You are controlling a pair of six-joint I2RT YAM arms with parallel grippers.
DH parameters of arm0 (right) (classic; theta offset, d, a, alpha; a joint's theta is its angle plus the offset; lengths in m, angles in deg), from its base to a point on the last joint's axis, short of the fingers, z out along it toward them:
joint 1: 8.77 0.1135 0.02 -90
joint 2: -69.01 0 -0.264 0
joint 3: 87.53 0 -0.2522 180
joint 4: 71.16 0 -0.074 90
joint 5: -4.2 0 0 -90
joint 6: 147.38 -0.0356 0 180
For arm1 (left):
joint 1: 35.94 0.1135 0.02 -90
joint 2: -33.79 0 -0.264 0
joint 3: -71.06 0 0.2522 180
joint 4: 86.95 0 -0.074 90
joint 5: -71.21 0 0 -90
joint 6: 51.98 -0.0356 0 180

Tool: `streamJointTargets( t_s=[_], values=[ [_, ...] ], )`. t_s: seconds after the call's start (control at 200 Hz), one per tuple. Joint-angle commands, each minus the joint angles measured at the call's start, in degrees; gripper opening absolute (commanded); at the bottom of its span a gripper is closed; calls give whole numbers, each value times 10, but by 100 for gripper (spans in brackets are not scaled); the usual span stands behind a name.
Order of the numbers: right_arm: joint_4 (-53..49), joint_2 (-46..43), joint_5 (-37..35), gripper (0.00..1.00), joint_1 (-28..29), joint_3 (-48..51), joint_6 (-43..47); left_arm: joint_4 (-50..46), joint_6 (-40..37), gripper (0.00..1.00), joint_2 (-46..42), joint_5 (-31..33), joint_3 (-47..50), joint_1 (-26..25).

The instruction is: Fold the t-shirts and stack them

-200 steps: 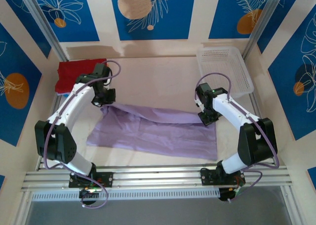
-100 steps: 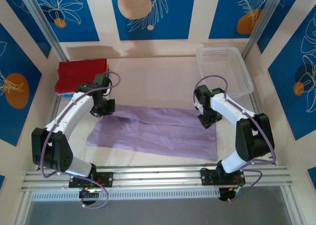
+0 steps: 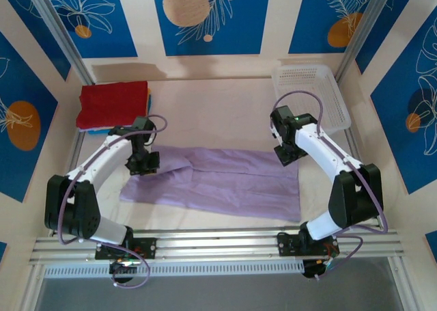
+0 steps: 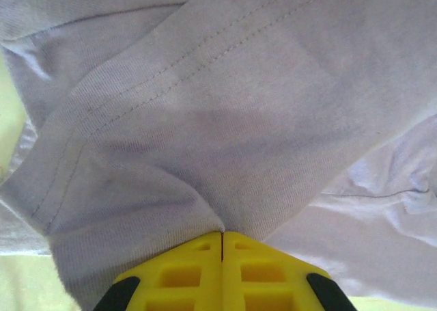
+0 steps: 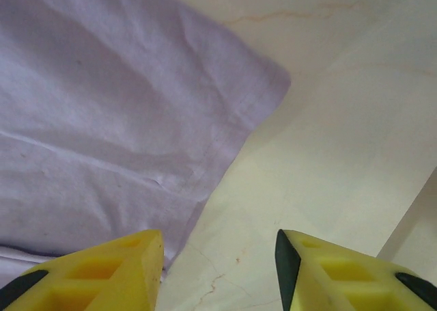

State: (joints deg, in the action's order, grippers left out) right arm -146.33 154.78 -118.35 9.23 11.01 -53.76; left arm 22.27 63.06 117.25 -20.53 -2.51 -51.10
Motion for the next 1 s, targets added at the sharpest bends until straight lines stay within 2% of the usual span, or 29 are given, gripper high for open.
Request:
streamJointTargets(
  t_s=[0.0,0.06,0.135,0.27,0.37,0.52,0.69,0.865,0.995],
  values=[
    [-22,-18,21,49,17,-27,-29,-49,19,8,20,-4,11,-7],
    [-24,-20,37,49,27,-34,-34,-61,21,10,25,8,14,-7],
    [-18,-21,49,49,34,-38,-45,-61,21,16,30,-7,19,-7],
    [-10,-21,83,49,46,-45,-61,-95,11,37,39,-25,-1,-7],
    [0,-23,99,49,49,-46,-71,-111,5,40,18,-21,-33,-7],
    [19,-27,141,50,49,-43,-95,-49,10,49,10,-82,-73,-7],
    [28,-30,184,50,51,-42,-127,10,-4,50,81,-87,-133,-7],
    [25,-41,200,50,52,-36,-137,-13,-64,50,187,-46,-221,-6],
    [20,-46,203,51,51,-31,-136,-20,-114,51,246,-59,-260,-6]
  ],
)
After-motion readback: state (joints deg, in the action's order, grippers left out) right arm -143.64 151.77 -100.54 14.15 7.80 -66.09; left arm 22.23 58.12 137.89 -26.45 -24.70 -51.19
